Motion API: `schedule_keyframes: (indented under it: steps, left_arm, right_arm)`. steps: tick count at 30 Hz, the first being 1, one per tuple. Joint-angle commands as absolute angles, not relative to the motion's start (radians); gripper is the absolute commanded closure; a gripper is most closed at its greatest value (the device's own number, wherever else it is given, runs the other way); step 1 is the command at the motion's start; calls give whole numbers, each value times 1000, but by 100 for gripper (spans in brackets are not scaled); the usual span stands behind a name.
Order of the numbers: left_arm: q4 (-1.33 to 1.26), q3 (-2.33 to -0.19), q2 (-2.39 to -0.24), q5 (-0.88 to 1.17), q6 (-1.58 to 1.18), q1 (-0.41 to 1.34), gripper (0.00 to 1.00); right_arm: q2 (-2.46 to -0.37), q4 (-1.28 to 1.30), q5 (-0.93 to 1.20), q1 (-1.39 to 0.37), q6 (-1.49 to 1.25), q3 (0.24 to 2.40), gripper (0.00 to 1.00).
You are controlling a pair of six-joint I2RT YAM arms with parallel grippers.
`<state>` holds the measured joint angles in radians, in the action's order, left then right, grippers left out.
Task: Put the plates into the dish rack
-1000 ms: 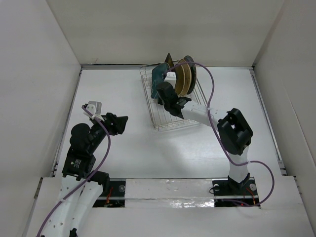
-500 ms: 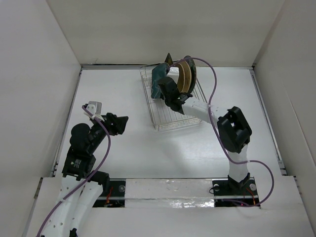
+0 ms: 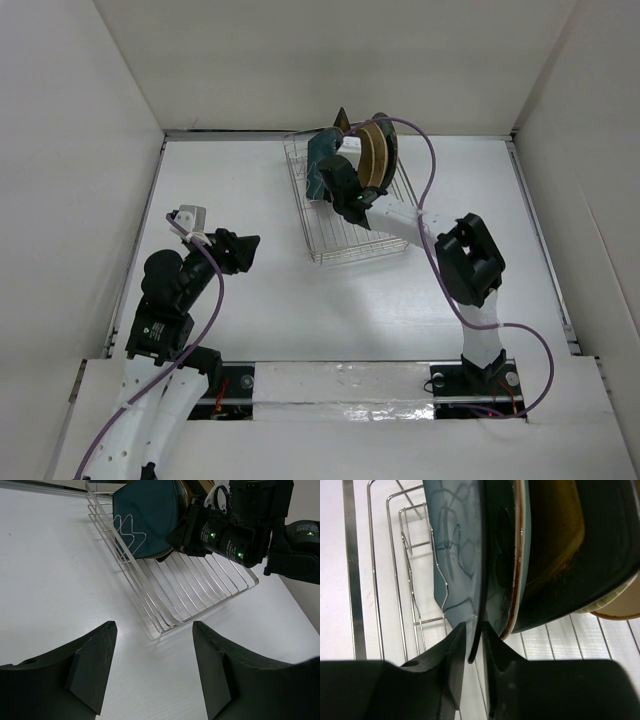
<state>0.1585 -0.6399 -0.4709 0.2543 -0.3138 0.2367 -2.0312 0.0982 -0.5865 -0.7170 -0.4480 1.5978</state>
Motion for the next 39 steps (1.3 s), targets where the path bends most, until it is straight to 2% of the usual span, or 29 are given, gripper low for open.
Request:
schedule_keyframes:
  steps: [1,2,5,18,28,34,39]
  left_arm:
    - [121,-661,-471,264,-301,244,41]
    - [121,-661,-472,262,-301,244,41]
    - [121,-661,-469,262,-301,244,41]
    - [121,-663,-471,258,-301,244,41]
    - [124,-658,-463,245,-302,244,41]
    - [123,-660,-462,248,-302,244,41]
    - [123,-660,-462,252,-302,244,41]
  right_arm:
    - [-2039,90,-586,-715,-460,1609,79]
    - [-2046,106,-587,-715,-460,1626,90]
    - [-2025,100,-598,-724,-446,1631,100]
    - [-1956,152,-637,-724,-318,1769,100]
    - [-2034,227,-650,-724,-253,1957,100]
    - [-2003,268,-640,-715,-235,1959,100]
    - [-2019,402,-617,-715,-221,2032,100]
